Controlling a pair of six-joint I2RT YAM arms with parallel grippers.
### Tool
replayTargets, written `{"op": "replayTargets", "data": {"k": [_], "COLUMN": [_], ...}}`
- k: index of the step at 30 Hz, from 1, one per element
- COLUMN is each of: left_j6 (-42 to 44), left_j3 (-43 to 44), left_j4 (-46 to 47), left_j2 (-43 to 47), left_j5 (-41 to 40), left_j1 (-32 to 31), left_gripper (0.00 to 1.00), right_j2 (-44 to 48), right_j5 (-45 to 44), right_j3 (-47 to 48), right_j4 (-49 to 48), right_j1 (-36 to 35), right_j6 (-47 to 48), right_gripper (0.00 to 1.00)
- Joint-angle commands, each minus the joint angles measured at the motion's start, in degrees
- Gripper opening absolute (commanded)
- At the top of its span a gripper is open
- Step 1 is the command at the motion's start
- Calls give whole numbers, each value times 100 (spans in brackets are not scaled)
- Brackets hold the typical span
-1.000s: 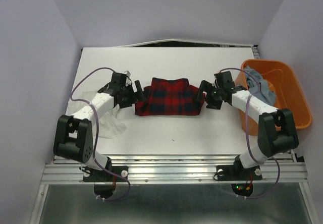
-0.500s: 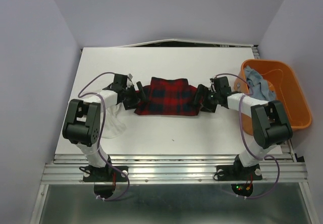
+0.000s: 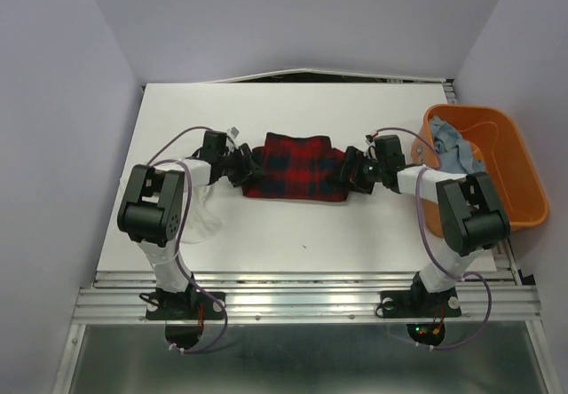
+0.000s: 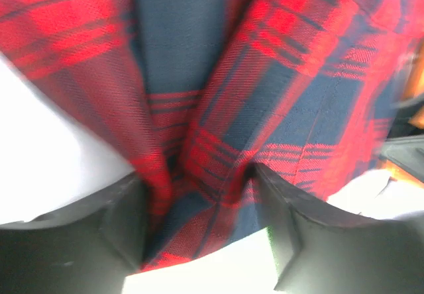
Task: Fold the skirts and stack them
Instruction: Neatly place the folded skirt to the corner
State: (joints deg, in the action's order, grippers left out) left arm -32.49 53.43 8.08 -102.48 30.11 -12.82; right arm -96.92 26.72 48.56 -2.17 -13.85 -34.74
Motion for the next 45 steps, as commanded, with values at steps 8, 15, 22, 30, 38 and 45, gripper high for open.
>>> {"op": "replayTargets", "data": {"k": [8, 15, 22, 30, 38, 45], "left_j6": [656, 1200, 2070, 2975, 3511, 4109], "left_j3": [685, 941, 1222, 1336, 1591, 1539], "left_j4": [-973, -1387, -1844, -2476, -3250, -3848], "left_j2": [-211, 596, 1686, 3214, 4190, 4675], "left_j5": [-1261, -1868, -2377, -2791, -2923, -2686], "left_j1": [-634, -722, -731, -678, 75, 1271], "left_gripper": [0, 0, 0, 0, 0, 0], "right_j2": [-432, -169, 183, 174, -563, -1258], "right_j5": [-527, -703, -870, -1151, -1274, -1476], "right_j3": [198, 497, 1217, 2324, 3457, 4345], "right_j4": [-213, -213, 200, 384, 323, 279], "right_j1": [-452, -760, -1190, -2077, -3052, -3633], "right_j6": [-129, -33, 90, 301, 354, 486], "right_gripper": [64, 24, 12, 1, 1, 1]}}
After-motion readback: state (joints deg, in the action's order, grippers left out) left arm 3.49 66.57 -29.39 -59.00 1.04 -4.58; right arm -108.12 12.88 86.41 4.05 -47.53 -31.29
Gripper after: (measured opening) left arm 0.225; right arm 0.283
